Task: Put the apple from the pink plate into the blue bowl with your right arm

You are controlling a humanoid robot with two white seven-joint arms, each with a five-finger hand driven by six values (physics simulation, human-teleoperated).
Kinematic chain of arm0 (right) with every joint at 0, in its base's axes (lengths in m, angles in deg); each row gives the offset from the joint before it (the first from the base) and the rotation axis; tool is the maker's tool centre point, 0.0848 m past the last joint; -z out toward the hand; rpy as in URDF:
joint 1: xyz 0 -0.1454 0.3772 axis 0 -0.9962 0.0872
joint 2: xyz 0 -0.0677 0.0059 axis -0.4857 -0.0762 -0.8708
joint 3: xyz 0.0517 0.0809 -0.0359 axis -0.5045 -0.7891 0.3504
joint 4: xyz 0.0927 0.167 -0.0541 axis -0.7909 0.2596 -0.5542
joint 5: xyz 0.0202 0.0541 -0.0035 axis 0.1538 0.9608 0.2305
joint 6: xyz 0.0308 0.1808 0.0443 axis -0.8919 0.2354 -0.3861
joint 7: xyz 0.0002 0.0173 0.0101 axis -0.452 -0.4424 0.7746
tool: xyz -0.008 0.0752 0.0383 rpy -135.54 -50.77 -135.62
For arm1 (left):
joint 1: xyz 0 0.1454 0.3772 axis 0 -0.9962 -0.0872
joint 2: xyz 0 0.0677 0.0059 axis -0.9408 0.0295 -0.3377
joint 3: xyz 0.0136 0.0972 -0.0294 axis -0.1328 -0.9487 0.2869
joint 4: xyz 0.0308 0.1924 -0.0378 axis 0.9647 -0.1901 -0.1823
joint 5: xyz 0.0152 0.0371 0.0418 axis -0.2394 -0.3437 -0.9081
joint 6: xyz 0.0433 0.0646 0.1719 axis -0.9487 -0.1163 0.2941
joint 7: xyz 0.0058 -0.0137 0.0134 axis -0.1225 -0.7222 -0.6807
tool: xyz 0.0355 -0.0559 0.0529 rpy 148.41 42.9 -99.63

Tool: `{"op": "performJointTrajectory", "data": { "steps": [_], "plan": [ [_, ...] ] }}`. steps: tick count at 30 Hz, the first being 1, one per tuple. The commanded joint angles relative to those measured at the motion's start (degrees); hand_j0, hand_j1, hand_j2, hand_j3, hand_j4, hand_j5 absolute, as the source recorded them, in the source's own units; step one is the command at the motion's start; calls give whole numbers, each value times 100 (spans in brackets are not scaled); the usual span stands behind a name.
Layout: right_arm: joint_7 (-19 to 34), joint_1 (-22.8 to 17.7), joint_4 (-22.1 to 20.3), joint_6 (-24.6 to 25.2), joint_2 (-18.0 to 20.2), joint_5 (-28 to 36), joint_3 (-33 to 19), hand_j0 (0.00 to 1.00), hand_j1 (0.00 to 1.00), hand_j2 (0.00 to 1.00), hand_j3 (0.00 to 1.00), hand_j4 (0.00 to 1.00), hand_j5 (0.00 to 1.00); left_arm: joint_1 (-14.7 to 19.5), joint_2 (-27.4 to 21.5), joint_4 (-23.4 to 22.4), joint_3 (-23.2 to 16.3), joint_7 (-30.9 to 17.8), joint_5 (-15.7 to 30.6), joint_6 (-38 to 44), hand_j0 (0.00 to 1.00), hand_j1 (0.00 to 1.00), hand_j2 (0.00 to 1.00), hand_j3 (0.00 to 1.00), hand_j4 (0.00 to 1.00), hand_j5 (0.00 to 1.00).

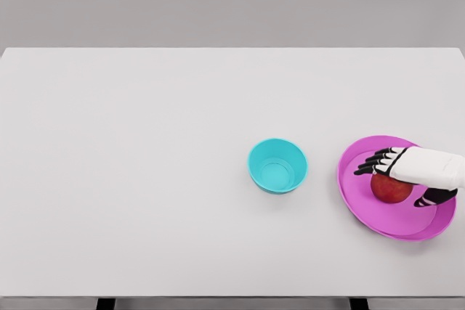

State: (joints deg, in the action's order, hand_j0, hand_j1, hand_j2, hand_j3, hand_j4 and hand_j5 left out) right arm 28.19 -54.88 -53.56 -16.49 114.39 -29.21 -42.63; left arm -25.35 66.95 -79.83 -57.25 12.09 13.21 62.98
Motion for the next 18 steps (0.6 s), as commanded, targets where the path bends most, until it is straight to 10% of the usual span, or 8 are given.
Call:
{"op": "performJointTrajectory", "data": {
  "steps": [1,4,11,18],
  "plan": [
    [-3,0,6,-8,-5,-15,13,100,100,100,100,100,100,0,0,-1,1,5,4,0,100,100,100,100,100,100],
    [-3,0,6,-8,-5,-15,13,98,98,98,98,98,98,0,0,-1,1,-3,4,0,100,100,100,100,100,100],
    [-3,0,-3,-8,-5,-15,48,57,57,57,57,57,57,0,0,-1,1,-3,-5,0,100,100,100,100,100,100],
    [-3,79,-47,-8,-5,-6,48,52,52,52,52,52,52,0,0,-1,1,-3,-5,0,100,100,100,100,100,100]
  ]
}}
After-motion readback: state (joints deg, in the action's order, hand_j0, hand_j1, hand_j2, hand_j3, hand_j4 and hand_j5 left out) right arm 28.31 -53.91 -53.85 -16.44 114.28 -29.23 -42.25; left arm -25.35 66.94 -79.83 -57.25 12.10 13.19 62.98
